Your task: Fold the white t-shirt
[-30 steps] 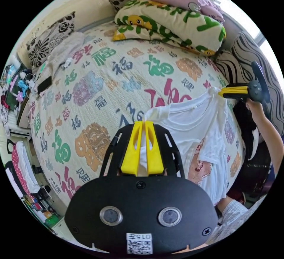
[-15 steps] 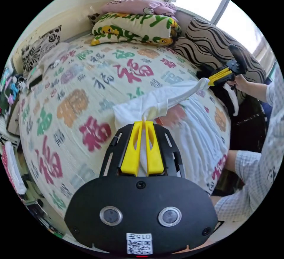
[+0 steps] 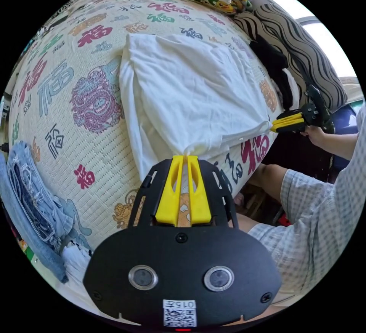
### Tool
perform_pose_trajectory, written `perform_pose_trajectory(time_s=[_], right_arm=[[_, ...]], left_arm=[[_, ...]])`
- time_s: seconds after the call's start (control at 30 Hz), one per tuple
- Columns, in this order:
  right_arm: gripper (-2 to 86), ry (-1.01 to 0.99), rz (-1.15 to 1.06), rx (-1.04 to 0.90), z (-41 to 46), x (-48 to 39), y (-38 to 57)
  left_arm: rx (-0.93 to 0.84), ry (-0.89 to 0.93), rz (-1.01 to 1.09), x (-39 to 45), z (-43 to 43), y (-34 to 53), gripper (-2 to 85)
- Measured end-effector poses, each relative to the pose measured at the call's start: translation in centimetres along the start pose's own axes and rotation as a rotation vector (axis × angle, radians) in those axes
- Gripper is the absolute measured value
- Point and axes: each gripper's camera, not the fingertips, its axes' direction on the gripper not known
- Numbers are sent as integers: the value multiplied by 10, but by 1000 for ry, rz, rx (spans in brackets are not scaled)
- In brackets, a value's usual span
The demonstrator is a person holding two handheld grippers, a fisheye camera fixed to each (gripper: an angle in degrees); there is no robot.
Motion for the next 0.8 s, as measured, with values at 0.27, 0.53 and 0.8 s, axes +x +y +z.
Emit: perform_pose_trajectory(time_s=[0.27,0.53,0.8], right_arm=[[1,-78,134,-79,-1,42,34],[-6,-172,117,9,29,65,-6],[3,-249,295,305,-54,156,30]], left_arm=[[-198,-106,-71,-9,5,40,-6],[-50,36,-143,-7,21,-6,-6],[2,-28,-177,-44,-18,-4,4]])
